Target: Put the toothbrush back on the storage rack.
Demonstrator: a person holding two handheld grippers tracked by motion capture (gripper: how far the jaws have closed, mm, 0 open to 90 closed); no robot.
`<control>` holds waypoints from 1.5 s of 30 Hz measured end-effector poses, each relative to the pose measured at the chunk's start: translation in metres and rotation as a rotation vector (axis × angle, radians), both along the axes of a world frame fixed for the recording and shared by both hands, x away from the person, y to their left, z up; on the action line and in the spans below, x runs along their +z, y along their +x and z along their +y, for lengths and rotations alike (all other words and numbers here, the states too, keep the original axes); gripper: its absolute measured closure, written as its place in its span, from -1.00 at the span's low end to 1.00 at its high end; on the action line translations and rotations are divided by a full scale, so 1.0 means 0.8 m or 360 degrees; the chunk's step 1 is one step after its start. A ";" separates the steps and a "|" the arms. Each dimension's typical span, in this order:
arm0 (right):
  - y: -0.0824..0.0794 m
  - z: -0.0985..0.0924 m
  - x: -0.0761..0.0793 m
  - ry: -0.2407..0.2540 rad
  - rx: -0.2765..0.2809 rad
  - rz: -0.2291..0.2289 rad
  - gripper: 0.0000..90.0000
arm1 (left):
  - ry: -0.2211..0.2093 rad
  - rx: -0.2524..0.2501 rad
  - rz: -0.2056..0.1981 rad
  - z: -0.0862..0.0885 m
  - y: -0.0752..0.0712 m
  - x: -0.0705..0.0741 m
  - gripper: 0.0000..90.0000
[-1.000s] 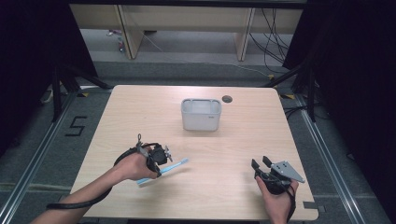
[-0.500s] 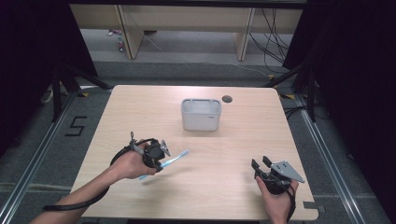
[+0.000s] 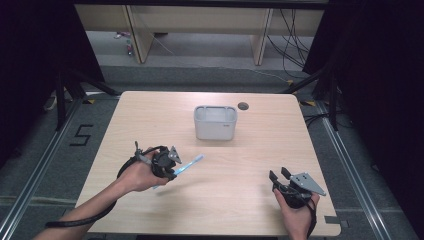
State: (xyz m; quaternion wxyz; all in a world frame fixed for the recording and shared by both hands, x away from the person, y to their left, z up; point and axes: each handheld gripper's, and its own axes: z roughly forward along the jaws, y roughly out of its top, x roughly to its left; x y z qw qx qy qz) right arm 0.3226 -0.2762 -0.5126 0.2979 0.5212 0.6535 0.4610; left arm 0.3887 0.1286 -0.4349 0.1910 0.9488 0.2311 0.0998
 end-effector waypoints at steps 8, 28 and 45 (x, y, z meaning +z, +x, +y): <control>0.001 -0.001 0.000 -0.0008 0.0000 -0.0010 0.12 | -0.0159 0.0040 -0.0117 0.003 0.001 0.006 0.75; 0.003 -0.003 -0.001 -0.0048 0.0021 -0.0062 0.12 | -0.0471 0.0134 -0.0306 0.014 0.000 0.007 0.75; 0.001 0.000 -0.001 0.0011 0.0010 -0.0027 0.12 | -0.0704 0.0221 -0.0447 0.030 -0.007 -0.002 0.75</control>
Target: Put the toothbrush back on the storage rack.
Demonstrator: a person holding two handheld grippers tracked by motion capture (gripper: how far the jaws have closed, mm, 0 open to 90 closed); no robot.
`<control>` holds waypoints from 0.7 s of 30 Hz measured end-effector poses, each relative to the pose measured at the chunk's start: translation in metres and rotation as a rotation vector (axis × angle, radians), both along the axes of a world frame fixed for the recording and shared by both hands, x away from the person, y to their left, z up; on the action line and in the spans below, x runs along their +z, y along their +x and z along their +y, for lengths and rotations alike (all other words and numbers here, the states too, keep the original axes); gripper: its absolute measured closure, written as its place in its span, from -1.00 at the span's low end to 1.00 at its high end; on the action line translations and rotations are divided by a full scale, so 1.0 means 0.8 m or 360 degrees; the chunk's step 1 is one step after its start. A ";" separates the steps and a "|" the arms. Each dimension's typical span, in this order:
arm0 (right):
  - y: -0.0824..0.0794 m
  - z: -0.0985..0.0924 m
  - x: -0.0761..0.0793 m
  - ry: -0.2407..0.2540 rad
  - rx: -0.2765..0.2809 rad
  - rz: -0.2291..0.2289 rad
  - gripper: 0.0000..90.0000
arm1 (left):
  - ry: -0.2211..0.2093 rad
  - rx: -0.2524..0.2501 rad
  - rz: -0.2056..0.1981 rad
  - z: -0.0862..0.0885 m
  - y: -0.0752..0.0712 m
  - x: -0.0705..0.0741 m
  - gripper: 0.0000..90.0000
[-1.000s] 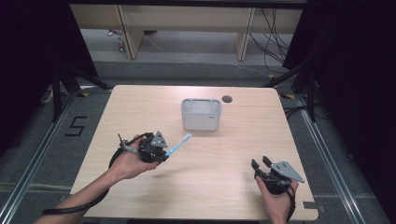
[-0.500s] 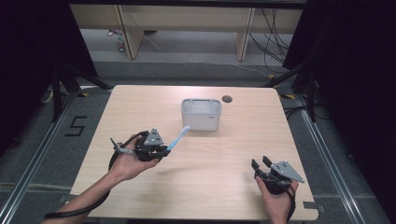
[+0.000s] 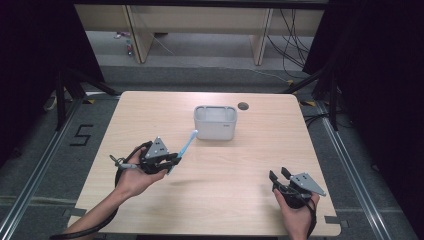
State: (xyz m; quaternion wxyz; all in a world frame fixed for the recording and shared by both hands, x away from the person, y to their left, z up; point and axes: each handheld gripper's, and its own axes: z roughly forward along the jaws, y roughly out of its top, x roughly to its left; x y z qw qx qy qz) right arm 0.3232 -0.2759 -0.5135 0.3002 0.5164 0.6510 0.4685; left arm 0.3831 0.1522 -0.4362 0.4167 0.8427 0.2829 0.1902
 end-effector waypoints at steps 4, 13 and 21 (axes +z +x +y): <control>0.002 -0.003 -0.001 -0.0020 0.0029 -0.0026 0.11 | -0.0051 0.0004 -0.0019 0.001 -0.002 -0.004 0.75; 0.001 -0.002 0.000 -0.0001 0.0023 -0.0022 0.11 | -0.0210 0.0004 -0.0080 0.000 -0.005 -0.012 0.75; 0.001 -0.002 0.000 -0.0008 0.0030 -0.0020 0.11 | -0.0292 0.0022 -0.0143 -0.001 -0.009 -0.018 0.75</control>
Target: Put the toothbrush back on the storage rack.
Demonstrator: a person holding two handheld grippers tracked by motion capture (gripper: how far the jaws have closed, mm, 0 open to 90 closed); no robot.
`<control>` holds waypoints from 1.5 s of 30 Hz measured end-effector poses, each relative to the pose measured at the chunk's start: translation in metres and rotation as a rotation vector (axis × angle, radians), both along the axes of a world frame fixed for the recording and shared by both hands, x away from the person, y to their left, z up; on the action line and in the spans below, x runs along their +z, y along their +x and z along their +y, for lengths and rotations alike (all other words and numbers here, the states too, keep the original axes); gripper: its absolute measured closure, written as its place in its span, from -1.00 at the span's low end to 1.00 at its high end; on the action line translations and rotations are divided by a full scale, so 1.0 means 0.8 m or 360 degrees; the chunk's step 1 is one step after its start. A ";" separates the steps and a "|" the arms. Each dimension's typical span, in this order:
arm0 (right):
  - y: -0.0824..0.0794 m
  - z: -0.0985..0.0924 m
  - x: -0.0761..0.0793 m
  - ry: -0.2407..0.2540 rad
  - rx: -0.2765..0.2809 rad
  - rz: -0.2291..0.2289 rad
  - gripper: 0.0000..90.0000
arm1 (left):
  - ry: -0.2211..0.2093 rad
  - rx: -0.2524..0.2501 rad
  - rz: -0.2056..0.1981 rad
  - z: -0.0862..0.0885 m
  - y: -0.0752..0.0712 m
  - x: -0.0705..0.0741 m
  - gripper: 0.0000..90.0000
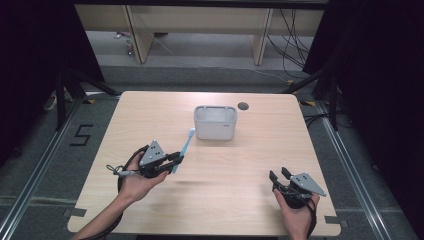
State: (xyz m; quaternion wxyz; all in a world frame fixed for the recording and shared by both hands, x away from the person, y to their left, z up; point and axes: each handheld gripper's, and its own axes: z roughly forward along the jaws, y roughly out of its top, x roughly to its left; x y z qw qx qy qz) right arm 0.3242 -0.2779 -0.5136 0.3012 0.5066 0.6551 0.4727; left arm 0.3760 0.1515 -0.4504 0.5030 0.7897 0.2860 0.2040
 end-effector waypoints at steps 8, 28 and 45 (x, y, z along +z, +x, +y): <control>0.001 0.000 0.000 -0.0015 0.0000 -0.0015 0.11 | -0.0036 -0.0031 -0.0031 -0.002 -0.002 -0.003 0.75; -0.003 0.000 0.001 0.0023 -0.0010 -0.0053 0.13 | -0.0126 -0.0051 -0.0089 -0.011 -0.004 -0.012 0.75; 0.001 0.050 0.037 0.0105 0.0222 -0.0154 0.26 | -0.0179 -0.0054 -0.0098 -0.026 0.000 -0.011 0.74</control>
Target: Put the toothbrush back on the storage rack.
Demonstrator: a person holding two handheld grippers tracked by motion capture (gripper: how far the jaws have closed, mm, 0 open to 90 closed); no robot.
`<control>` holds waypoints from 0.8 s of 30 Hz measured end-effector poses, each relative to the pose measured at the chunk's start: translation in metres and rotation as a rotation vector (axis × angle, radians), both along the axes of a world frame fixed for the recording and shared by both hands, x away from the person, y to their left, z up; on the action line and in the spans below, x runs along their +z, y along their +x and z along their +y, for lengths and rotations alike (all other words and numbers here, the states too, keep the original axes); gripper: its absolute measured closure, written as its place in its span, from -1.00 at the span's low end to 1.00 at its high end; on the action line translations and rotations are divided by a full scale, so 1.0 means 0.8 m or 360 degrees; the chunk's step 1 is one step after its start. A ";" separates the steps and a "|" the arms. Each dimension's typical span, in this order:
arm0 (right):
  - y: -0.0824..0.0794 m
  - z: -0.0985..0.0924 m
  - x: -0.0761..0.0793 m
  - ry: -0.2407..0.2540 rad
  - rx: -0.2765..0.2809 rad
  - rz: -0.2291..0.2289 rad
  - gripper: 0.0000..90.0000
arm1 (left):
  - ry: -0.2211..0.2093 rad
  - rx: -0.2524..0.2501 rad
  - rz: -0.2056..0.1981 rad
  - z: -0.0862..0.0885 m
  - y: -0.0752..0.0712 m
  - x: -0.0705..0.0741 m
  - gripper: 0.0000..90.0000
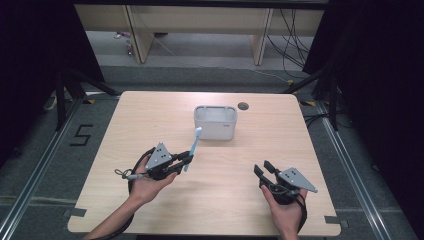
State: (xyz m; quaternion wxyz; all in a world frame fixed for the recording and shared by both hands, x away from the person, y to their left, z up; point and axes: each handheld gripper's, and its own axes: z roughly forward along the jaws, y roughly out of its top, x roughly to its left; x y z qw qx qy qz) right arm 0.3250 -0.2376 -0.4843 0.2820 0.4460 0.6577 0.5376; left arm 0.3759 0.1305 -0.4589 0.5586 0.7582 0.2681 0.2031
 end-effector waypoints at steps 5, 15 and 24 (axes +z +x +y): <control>0.004 0.023 0.014 0.0018 0.0081 -0.0008 0.26 | -0.0012 -0.0004 0.0005 -0.005 0.001 -0.001 0.74; 0.013 0.054 0.032 0.0087 0.0210 -0.0048 0.28 | 0.0002 -0.0019 0.0012 -0.017 0.005 -0.002 0.74; 0.020 0.077 0.043 0.0120 0.0292 -0.0064 0.32 | 0.0010 -0.0036 0.0008 -0.031 0.008 -0.003 0.74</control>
